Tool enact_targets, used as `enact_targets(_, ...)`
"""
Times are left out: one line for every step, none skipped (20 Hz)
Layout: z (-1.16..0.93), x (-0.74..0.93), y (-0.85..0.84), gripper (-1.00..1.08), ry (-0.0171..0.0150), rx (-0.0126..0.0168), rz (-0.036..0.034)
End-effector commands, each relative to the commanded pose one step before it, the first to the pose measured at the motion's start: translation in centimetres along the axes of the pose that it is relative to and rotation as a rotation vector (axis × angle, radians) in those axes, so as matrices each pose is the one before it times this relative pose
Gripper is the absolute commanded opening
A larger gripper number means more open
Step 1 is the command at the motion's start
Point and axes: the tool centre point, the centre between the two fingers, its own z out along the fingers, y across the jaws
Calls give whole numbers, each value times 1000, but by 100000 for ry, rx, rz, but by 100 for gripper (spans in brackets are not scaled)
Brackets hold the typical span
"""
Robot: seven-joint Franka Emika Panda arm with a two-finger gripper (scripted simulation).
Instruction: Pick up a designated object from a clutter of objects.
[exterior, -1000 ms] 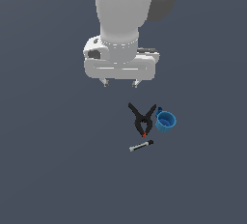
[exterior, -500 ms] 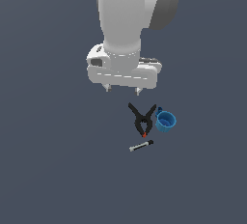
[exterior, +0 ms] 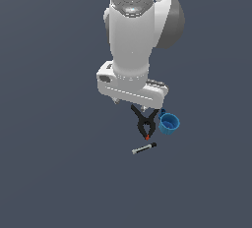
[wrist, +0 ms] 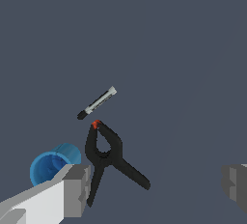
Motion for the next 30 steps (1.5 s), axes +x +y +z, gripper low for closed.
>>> enact_targets(1175, 492, -690, 100, 5, 204, 6020)
enact_targets(473, 169, -279, 100, 2, 67, 2376)
enact_targets(478, 158, -281, 100, 3, 62, 2377)
enact_targets(482, 145, -283, 100, 5, 56, 2376)
enact_targets(486, 134, -283, 100, 6, 51, 2379)
enact_targets(490, 122, -284, 100, 8, 46, 2378)
enact_targets(494, 110, -284, 100, 11, 41, 2379)
enact_targets(498, 98, -284, 100, 13, 37, 2378)
enact_targets(502, 86, -282, 100, 16, 32, 2379)
enact_targets(506, 75, -281, 100, 19, 28, 2378)
enact_targets(510, 63, -279, 100, 23, 24, 2378)
enact_targets(513, 52, -277, 100, 27, 20, 2378)
enact_targets(517, 40, -275, 100, 30, 16, 2377)
enact_targets(520, 29, -271, 100, 35, 13, 2377)
enact_targets(524, 18, -268, 100, 39, 10, 2377)
enact_targets(527, 7, -264, 100, 43, 7, 2375)
enact_targets(530, -4, -260, 100, 48, 5, 2375)
enact_targets(533, -14, -255, 100, 53, 3, 2374)
enact_targets(536, -24, -250, 100, 58, 1, 2373)
enact_targets(539, -35, -244, 100, 63, -1, 2371)
enact_targets(542, -44, -238, 100, 68, -2, 2370)
enact_targets(545, -54, -232, 100, 73, -3, 2369)
enact_targets(548, -63, -225, 100, 78, -4, 2367)
enact_targets(550, -72, -218, 100, 84, -4, 2366)
enact_targets(553, -81, -211, 100, 89, -4, 2364)
enact_targets(555, -89, -203, 100, 94, -4, 2362)
enact_targets(551, -96, -193, 100, 99, -3, 2332)
enact_targets(530, -99, -177, 100, 100, -2, 2233)
enact_targets(503, -100, -160, 100, 99, -1, 2111)
enact_targets(476, -100, -145, 100, 97, 0, 1988)
